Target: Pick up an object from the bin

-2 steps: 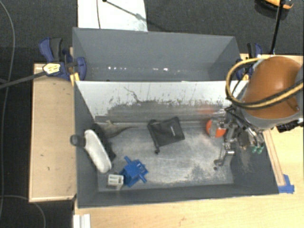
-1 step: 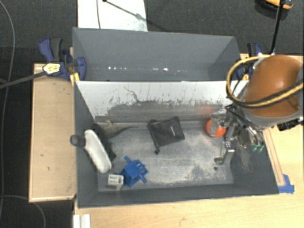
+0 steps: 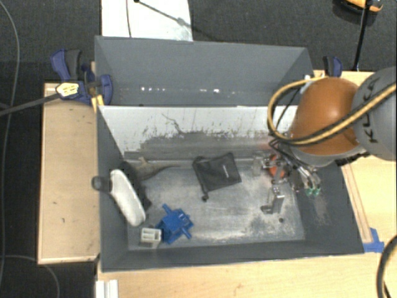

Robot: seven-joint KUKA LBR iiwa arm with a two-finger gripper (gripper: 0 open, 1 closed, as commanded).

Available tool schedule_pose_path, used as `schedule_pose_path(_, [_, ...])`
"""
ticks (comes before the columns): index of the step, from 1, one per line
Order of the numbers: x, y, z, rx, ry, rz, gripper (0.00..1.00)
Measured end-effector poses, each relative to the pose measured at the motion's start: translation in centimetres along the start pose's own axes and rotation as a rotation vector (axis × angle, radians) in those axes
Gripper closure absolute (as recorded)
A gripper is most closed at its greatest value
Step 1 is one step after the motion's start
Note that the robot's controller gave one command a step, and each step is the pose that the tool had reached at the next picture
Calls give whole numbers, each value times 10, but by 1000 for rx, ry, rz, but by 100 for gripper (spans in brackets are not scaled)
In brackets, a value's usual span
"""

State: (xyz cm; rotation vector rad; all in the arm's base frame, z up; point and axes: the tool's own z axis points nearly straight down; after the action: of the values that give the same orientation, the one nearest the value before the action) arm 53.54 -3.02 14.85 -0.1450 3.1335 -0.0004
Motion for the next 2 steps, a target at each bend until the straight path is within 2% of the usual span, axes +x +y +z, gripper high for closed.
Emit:
schedule_pose_path(1, [-44, 58, 2, -1, 0, -64, 0])
schedule_pose_path(2, [-52, 80, -8, 0, -4, -196, 0])
